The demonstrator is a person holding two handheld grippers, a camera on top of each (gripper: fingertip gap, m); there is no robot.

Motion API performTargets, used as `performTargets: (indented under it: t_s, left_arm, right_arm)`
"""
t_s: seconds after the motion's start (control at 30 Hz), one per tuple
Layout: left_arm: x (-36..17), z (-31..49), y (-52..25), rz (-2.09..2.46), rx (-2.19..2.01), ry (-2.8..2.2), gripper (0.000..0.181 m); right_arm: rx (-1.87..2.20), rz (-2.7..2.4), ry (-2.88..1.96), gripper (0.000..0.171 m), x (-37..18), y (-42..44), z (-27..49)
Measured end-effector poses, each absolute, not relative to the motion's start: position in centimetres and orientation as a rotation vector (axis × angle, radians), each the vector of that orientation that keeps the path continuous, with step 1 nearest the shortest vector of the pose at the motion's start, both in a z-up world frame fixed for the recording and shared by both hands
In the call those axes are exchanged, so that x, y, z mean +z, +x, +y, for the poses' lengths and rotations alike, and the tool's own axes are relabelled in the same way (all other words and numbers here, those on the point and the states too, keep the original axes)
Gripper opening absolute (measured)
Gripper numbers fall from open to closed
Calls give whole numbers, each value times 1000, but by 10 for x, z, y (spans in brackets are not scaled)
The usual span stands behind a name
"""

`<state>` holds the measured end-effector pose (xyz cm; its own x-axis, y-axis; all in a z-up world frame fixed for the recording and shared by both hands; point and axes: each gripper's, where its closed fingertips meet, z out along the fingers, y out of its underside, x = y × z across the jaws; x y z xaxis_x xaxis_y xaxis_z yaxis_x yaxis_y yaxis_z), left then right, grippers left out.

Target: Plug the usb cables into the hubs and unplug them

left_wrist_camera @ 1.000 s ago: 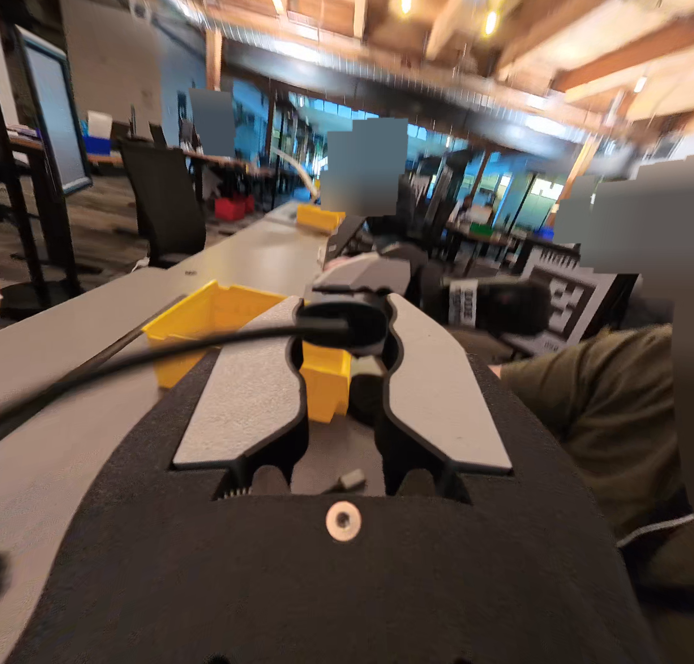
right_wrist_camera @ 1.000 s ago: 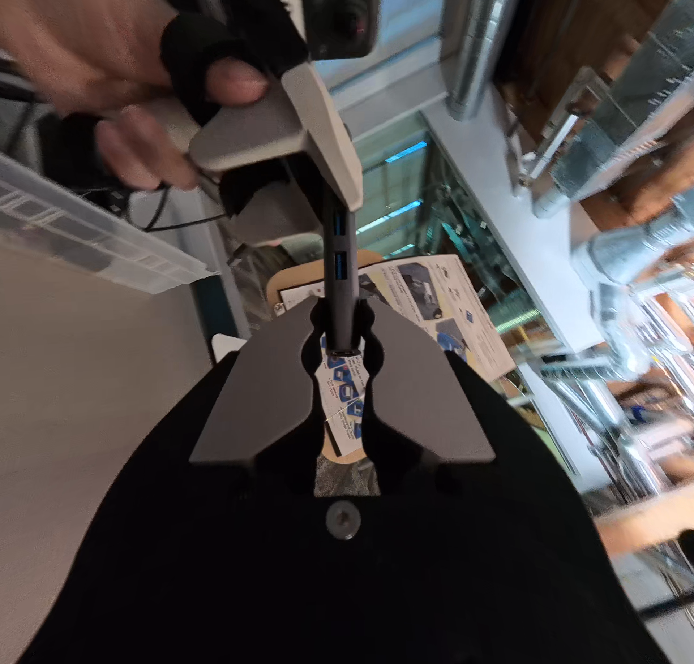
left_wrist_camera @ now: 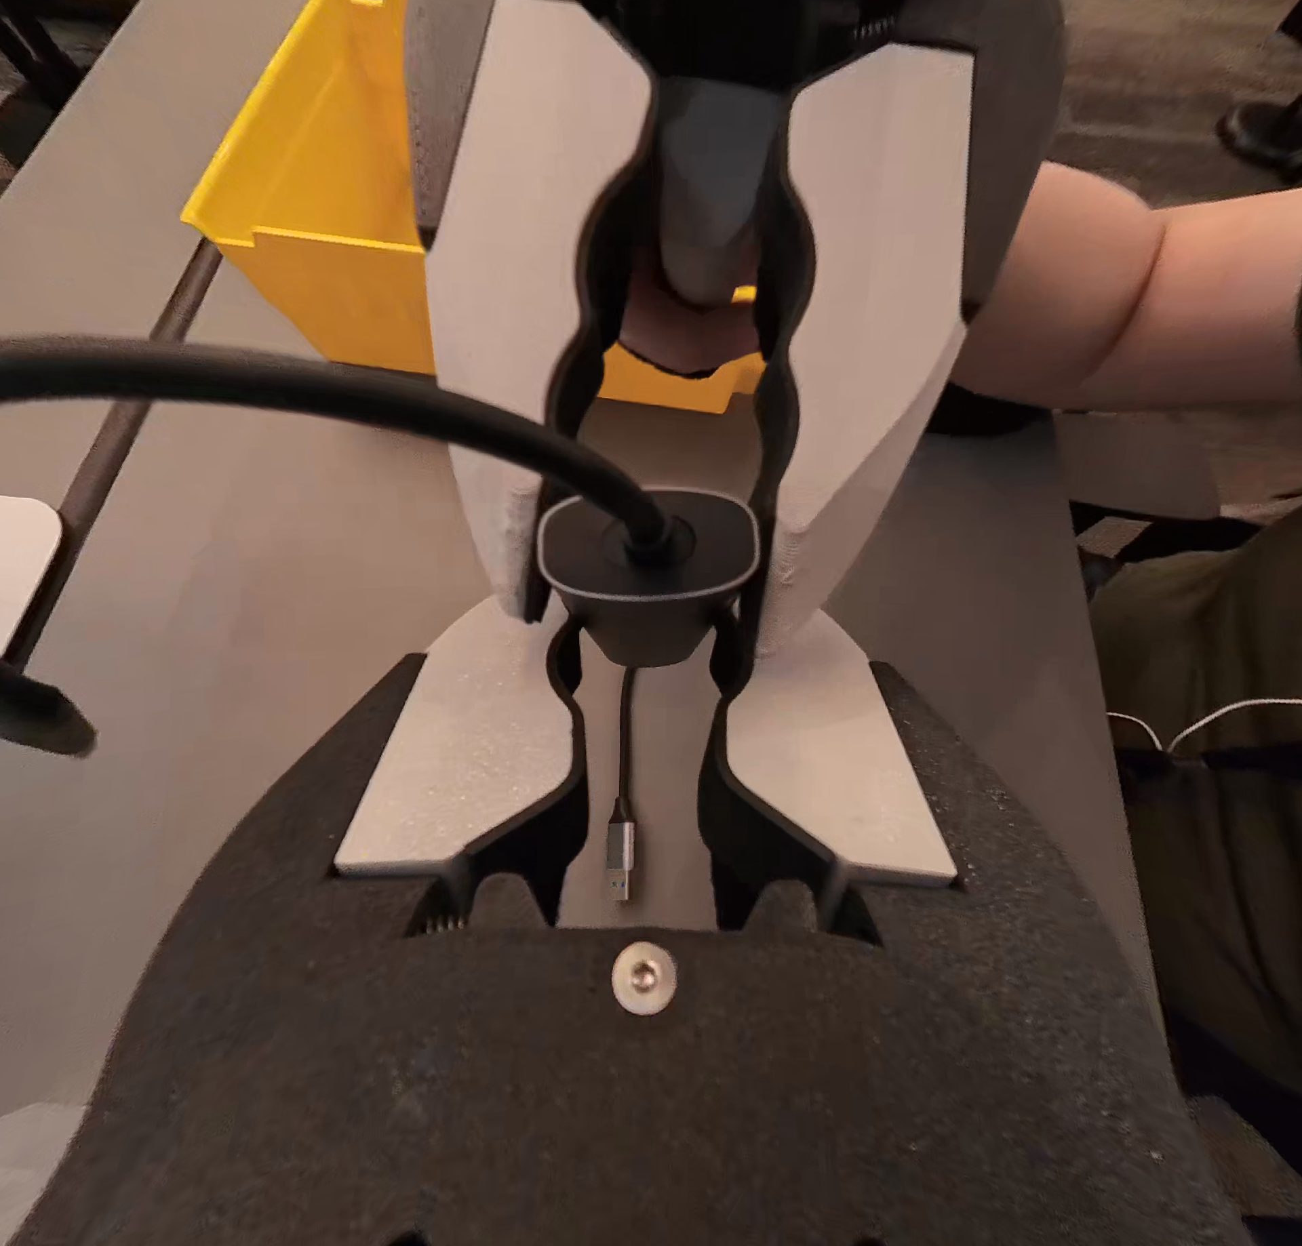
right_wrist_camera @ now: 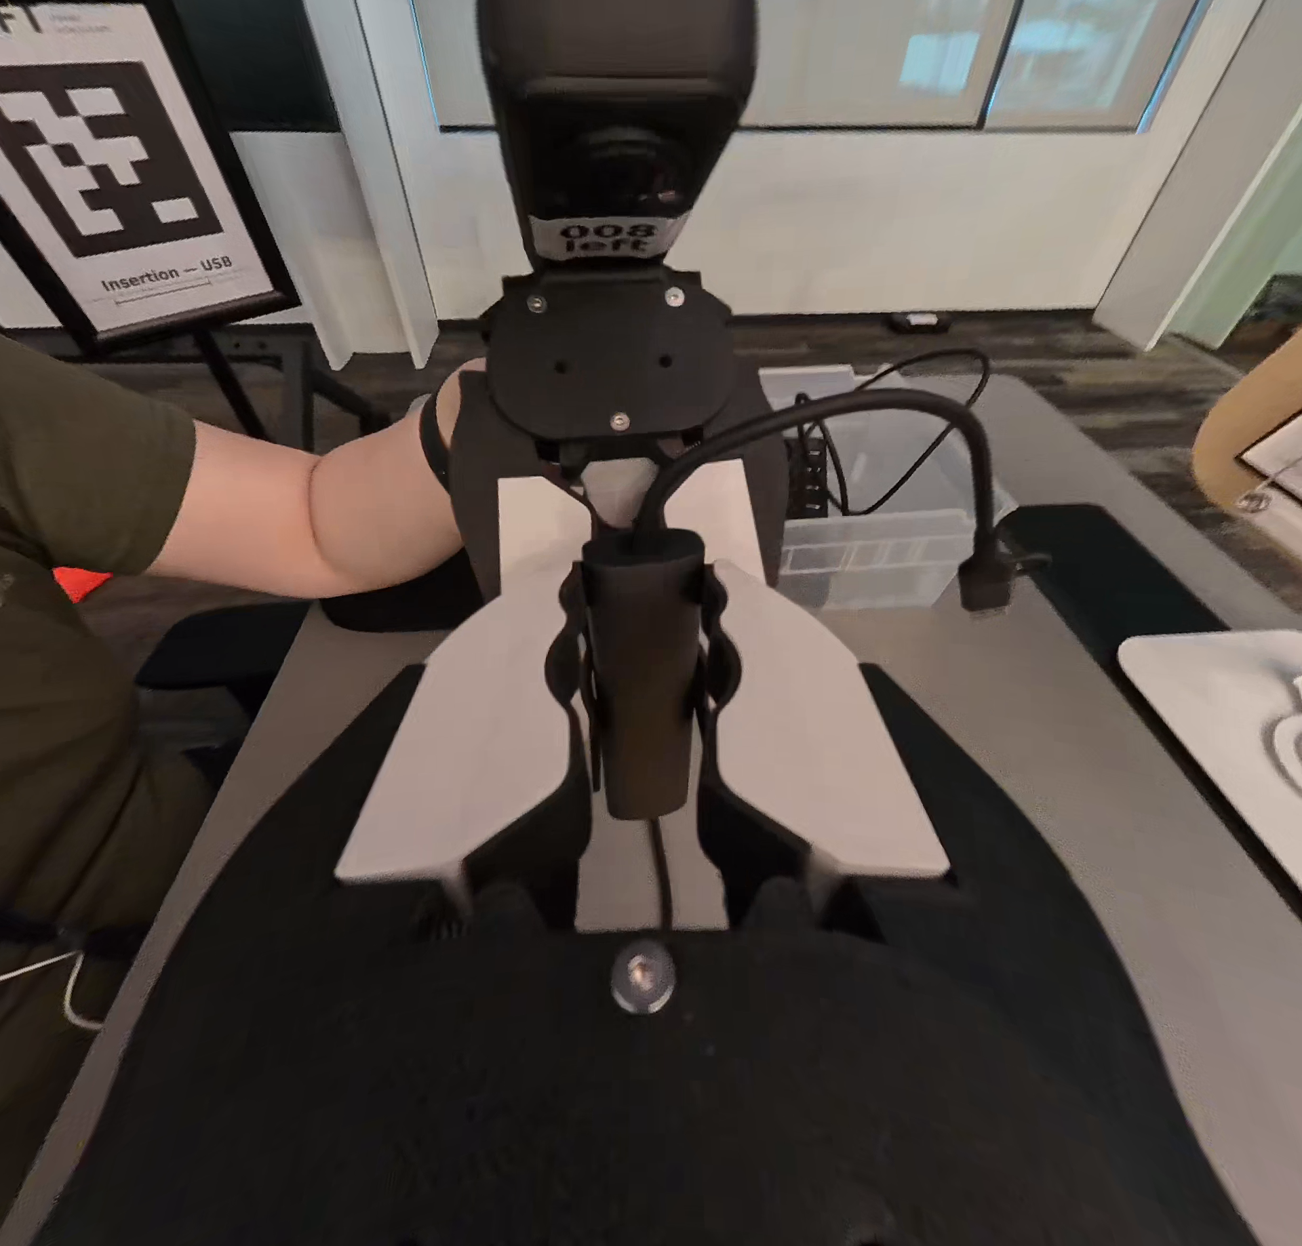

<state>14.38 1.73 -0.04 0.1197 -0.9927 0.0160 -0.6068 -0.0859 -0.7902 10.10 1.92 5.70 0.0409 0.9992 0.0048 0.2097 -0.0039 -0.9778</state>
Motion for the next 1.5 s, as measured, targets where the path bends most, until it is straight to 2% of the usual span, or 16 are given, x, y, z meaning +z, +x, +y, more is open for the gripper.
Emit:
performTargets:
  t_s: [0.17,0.2,0.27,0.37,0.53,0.63,0.8,1.07,1.33,1.5]
  left_arm:
    - [27,23,157,1400,-967,-1619,33]
    - [36,25,159,1332,-1026,-1575,35]
    - [52,30,163,1201,-1140,-1494,53]
    - [70,35,166,1044,-1273,-1370,64]
    - [96,38,164,768,-1370,-1154,66]
    - [95,35,167,743,-1300,-1124,66]
    - [117,25,151,671,-1244,-972,49]
    - [115,19,157,733,-1237,-964,55]
    - [117,15,157,676,-1170,-935,44]
    - [115,19,157,679,-1161,-958,46]
  right_arm:
    - [1103,-1209,-1338,32,83,116,29]
    - [1120,-1147,-1309,31,95,123,33]
    - [1165,-1003,-1231,32,120,141,40]
    - [1288,-776,-1084,32,152,168,47]
    - [1560,-479,-876,32,171,189,51]
    - [1719,-349,-841,32,165,183,54]
    - [1826,-321,-867,32,152,165,54]
    - [1807,-280,-730,32,162,176,43]
    - [1905,-239,-733,32,149,162,44]
    - [1918,-237,-730,32,148,164,45]
